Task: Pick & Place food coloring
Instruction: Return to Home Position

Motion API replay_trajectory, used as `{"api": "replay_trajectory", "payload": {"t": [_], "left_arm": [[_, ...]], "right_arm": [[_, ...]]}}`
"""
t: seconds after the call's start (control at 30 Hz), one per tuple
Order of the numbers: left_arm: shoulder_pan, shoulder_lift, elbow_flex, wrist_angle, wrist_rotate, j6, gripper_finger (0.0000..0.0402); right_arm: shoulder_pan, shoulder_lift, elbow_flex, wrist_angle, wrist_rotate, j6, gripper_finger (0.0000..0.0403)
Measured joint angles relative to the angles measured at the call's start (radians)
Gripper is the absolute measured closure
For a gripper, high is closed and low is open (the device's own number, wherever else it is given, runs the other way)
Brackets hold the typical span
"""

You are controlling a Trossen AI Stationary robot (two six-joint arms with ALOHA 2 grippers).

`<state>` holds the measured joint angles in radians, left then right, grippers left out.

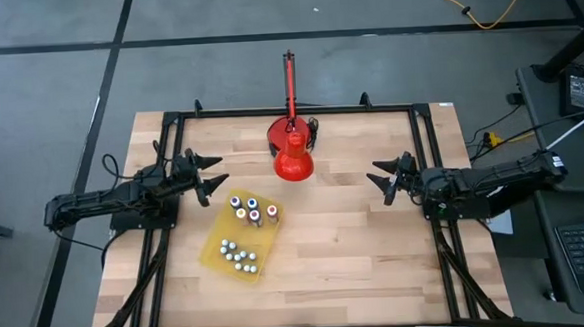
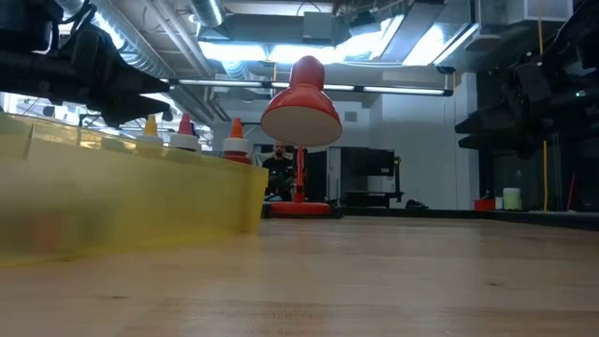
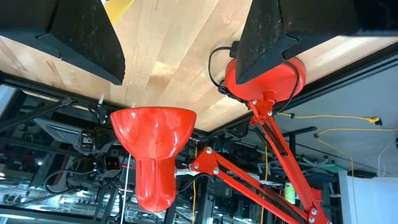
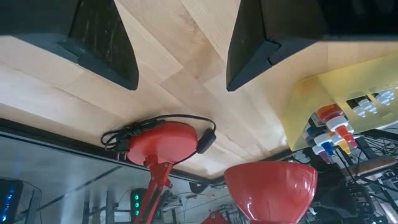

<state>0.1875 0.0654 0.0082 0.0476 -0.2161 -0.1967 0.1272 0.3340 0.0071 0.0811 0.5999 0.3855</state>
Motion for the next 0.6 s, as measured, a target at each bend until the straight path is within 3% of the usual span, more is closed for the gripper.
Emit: {"api": "replay_trajectory", "payload": {"t": [0.6], "left_arm": [[0.0,0.0,0.0,0.0,0.0,0.0,0.0107]], "right_arm": [[0.0,0.0,0.0,0.0,0.0,0.0,0.0159]]}}
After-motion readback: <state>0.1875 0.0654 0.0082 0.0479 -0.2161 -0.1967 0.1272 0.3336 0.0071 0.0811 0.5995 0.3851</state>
